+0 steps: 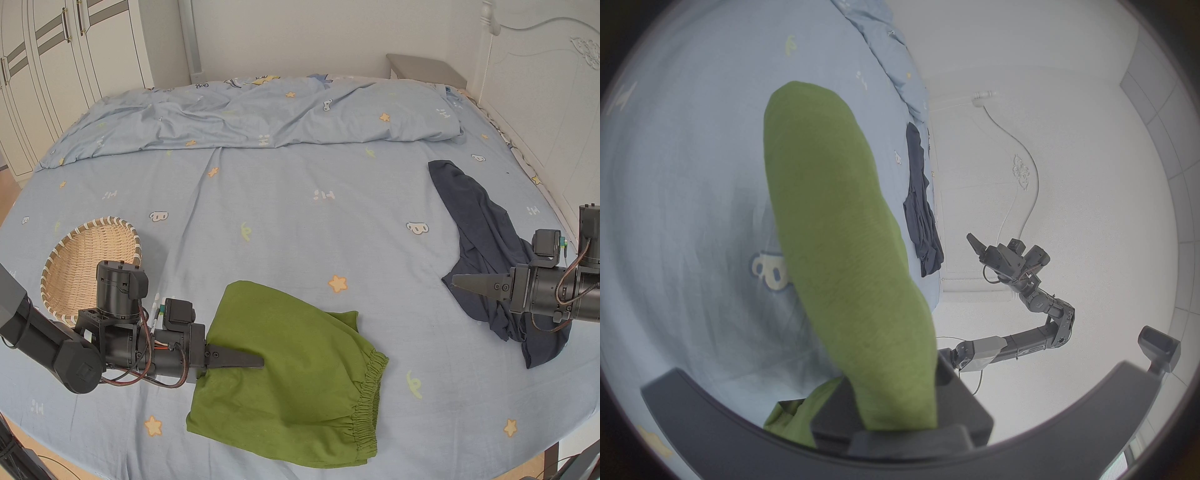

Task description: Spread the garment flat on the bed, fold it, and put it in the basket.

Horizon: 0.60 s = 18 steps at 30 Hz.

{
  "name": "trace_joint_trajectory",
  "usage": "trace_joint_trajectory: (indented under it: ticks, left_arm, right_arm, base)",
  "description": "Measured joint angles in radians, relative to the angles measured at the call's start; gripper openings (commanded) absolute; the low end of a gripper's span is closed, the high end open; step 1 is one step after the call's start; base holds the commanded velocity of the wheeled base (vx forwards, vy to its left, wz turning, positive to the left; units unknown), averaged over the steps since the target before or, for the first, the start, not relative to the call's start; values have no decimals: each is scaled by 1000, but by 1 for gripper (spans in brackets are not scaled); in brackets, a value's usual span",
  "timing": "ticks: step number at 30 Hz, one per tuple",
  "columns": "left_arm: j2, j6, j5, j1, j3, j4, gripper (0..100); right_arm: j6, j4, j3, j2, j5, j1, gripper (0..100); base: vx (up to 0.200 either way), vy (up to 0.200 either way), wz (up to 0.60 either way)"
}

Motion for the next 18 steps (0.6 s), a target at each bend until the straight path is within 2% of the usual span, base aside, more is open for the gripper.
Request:
trace_joint_trajectory:
  ticks: [4, 18]
  left_arm:
    - [9, 11, -7, 19, -16, 2, 0]
    - [-2, 11, -8, 25, -18, 3, 0]
  right_arm:
    - [0, 0, 0, 6, -4, 2, 100]
    - [0, 1, -2, 19, -7, 6, 100]
  base:
    - [0, 0, 0]
    - [0, 200, 0]
